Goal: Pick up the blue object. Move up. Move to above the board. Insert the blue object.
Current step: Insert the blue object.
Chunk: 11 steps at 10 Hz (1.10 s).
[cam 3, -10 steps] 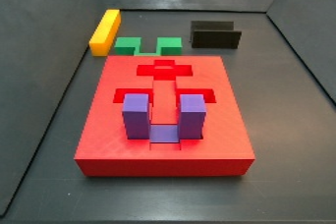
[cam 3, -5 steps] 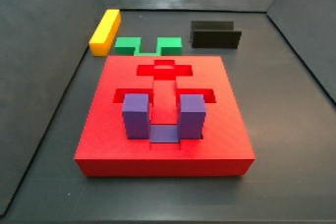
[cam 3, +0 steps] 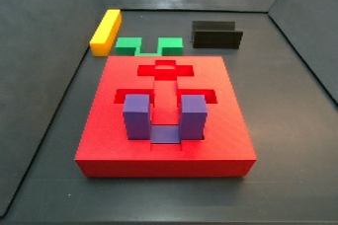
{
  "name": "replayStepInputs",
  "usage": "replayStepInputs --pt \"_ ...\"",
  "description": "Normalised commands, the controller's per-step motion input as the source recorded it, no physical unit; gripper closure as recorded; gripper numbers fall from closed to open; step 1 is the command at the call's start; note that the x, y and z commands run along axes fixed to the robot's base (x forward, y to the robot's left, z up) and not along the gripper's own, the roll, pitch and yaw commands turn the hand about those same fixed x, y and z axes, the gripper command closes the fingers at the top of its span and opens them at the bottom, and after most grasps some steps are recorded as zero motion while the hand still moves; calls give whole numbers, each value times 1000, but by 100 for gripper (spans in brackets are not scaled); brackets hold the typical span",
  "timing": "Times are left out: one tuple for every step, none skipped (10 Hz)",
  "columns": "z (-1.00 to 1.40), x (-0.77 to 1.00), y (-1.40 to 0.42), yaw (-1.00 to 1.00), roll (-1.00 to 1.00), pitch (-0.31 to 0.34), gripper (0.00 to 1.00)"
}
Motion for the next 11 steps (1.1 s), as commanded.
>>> replayStepInputs --pt "-703 614 149 0 106 -141 100" --pt "-680 671 11 0 149 -137 100" --pt "-697 586 43 0 169 -107 100" --pt "-746 429 86 0 176 -80 100" --pt "-757 337 117 0 146 -106 100" --pt "-777 297 146 0 153 -90 100" --pt "-734 171 134 0 126 -94 100" --pt "-680 9 89 0 109 -123 100" --pt "-671 0 77 0 116 -110 100" --pt "-606 0 103 0 109 -76 100" --pt "-249 0 0 0 90 0 100"
